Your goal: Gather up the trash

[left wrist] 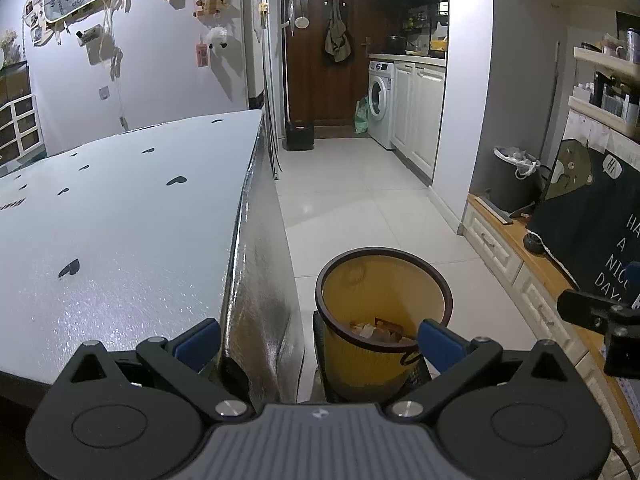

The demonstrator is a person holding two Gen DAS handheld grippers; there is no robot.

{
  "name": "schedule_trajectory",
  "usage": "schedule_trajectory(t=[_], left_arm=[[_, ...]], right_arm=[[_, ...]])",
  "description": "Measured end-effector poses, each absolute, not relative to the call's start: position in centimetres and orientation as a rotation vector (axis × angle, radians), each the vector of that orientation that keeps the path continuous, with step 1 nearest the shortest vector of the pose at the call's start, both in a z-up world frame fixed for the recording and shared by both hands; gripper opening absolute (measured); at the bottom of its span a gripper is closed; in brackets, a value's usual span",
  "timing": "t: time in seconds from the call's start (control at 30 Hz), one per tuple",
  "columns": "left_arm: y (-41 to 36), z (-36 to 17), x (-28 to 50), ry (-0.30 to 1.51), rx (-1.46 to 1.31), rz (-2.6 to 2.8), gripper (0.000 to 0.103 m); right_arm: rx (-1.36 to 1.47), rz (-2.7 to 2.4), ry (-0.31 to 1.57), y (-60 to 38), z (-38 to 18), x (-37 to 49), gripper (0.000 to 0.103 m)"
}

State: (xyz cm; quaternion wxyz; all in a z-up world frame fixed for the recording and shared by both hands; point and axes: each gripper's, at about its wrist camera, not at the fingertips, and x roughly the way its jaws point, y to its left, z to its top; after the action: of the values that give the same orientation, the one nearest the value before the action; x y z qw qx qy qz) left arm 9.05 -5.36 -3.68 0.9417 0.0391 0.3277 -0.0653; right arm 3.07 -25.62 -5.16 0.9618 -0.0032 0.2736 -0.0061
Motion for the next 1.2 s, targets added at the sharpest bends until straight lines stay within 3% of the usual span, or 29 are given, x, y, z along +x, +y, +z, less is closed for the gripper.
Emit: schedule_trajectory(t=[1.2], left_arm=[[-4.7,-3.3,7.3,0.633,0.063,-0.126,0.103]], right_arm=[[-0.038,-0.049,0.542,-25.2,-5.4,2.7,0.103]])
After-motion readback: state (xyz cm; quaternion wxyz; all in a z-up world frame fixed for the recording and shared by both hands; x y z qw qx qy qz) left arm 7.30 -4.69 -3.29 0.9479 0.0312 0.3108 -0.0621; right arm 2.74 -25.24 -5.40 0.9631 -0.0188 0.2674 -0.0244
